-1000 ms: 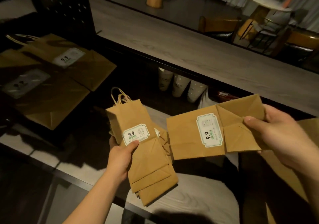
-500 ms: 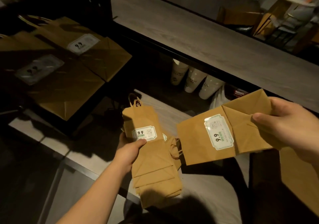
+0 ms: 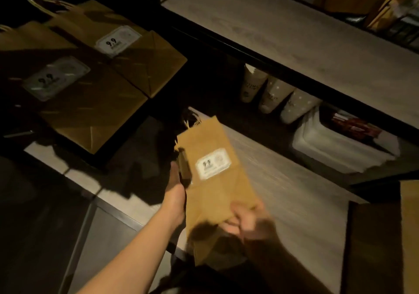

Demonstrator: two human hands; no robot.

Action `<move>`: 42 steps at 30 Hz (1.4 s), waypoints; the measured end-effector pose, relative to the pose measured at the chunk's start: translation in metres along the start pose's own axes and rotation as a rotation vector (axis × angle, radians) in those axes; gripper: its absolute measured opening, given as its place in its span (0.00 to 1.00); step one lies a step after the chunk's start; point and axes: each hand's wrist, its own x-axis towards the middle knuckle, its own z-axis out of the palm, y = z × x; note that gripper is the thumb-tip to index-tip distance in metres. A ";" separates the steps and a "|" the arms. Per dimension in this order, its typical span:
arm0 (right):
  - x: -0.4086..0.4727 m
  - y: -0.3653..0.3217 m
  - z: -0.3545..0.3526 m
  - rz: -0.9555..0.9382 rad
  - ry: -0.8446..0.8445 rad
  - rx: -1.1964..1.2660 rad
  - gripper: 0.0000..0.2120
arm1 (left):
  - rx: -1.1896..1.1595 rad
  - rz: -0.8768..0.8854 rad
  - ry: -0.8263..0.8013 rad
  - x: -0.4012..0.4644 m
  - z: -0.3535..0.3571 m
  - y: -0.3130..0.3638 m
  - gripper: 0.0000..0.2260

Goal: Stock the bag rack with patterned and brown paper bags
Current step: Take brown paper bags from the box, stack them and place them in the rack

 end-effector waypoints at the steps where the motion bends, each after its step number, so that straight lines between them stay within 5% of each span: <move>1: 0.002 0.016 0.008 0.042 -0.068 -0.025 0.12 | 0.016 -0.009 -0.032 0.002 -0.001 0.000 0.25; 4: 0.014 0.022 0.015 0.041 0.024 -0.373 0.07 | 0.206 -0.032 -0.036 0.009 -0.006 -0.005 0.38; 7: 0.042 -0.001 0.003 -0.173 0.310 -0.700 0.16 | 0.221 -0.029 -0.005 0.018 -0.009 -0.008 0.38; 10: 0.068 -0.023 0.016 -0.187 0.181 -0.827 0.31 | 0.204 -0.001 -0.008 0.018 -0.003 -0.006 0.33; 13: 0.086 -0.022 0.034 -0.193 -0.028 -1.162 0.40 | 0.230 -0.048 -0.045 0.014 0.003 -0.011 0.42; 15: 0.089 -0.025 0.030 -0.238 -0.083 -1.142 0.44 | 0.208 -0.024 -0.040 0.013 0.005 -0.014 0.42; 19: 0.060 -0.053 0.014 -0.197 -0.196 -0.902 0.32 | 0.106 0.068 -0.124 0.009 0.014 -0.016 0.47; 21: 0.048 -0.067 0.011 -0.269 -0.246 -0.976 0.27 | 0.117 0.145 -0.254 0.000 0.026 -0.018 0.42; 24: 0.032 -0.090 0.003 -0.311 -0.107 -1.182 0.22 | 0.224 0.175 -0.376 -0.019 0.043 -0.009 0.39; 26: 0.026 -0.091 -0.005 -0.341 -0.018 -1.312 0.18 | 0.432 0.242 -0.204 -0.027 0.045 0.008 0.42; 28: 0.032 -0.075 -0.004 -0.371 0.021 -1.390 0.16 | 0.881 0.262 0.064 -0.031 0.036 0.025 0.46; 30: 0.044 -0.056 -0.001 -0.383 0.041 -1.403 0.21 | 1.083 0.548 0.072 -0.032 0.026 0.038 0.52; 33: 0.054 -0.048 -0.002 -0.517 0.126 -1.406 0.26 | 1.419 1.423 -0.263 -0.010 0.034 0.051 0.47; 34: 0.055 -0.047 -0.004 -0.571 0.117 -1.408 0.26 | 1.634 1.563 -0.355 -0.005 0.044 0.055 0.45; 37: 0.050 -0.050 -0.022 -0.591 0.039 -1.367 0.26 | 2.043 1.545 -0.358 0.009 0.068 0.069 0.38; 42: 0.041 -0.035 -0.087 -0.313 0.253 -1.228 0.26 | 2.050 1.483 -0.138 0.029 0.061 0.104 0.32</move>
